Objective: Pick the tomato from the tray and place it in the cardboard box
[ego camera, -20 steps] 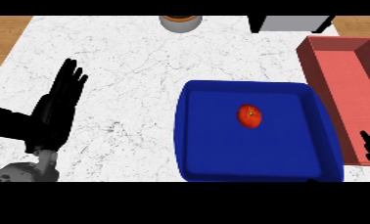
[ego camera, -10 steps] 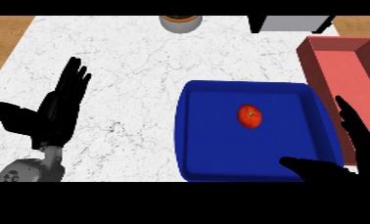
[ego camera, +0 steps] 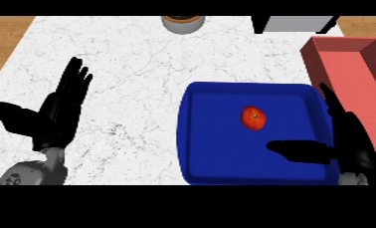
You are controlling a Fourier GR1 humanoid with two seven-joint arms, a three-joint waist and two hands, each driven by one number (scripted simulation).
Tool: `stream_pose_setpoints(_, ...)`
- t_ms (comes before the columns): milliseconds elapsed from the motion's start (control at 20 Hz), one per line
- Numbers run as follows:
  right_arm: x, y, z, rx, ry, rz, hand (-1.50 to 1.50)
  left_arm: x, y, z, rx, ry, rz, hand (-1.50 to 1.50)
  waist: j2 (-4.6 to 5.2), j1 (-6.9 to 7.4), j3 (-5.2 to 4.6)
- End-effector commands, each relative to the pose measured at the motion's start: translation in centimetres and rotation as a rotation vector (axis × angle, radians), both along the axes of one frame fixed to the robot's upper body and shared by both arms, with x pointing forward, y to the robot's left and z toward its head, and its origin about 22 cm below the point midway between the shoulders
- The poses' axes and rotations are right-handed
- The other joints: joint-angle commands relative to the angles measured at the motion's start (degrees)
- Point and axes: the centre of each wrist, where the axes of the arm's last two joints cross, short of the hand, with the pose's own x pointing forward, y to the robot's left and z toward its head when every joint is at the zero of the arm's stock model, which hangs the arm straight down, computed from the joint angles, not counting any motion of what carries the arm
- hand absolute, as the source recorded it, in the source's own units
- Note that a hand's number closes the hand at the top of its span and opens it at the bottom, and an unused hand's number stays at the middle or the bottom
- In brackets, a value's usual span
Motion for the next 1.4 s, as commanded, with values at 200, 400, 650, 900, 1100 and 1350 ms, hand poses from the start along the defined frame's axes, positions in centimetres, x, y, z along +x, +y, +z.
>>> stream_pose_setpoints(200,1.2,1.3,-1.0,0.034,0.071,-0.048,-1.50,-0.9,0.5,2.4,-0.013,-0.003,-0.014,0.00,-0.10,0.00,0.03)
stream_pose_setpoints(400,0.9,2.3,-3.8,0.004,0.062,-0.064,-1.50,0.5,2.1,-0.8,-0.001,0.008,0.004,0.00,-0.01,-0.28,0.02)
stream_pose_setpoints(650,2.5,4.1,-4.9,0.015,0.061,-0.050,-1.50,-0.7,0.1,-0.4,0.027,-0.007,0.014,0.00,-0.02,-0.06,0.03)
stream_pose_setpoints(900,2.9,5.0,-6.8,0.013,0.074,-0.041,-1.50,0.6,-2.1,-0.7,0.013,-0.001,-0.011,0.00,0.02,-0.18,0.04)
stream_pose_setpoints(1100,3.1,3.6,-6.0,0.014,0.092,-0.055,-1.50,0.2,1.9,0.2,0.003,-0.008,-0.001,0.00,-0.03,-0.20,0.02)
stream_pose_setpoints(1350,4.3,2.8,-9.4,-0.023,0.138,-0.070,-1.50,1.3,1.6,1.6,0.000,-0.011,-0.002,0.00,0.03,-0.13,0.04)
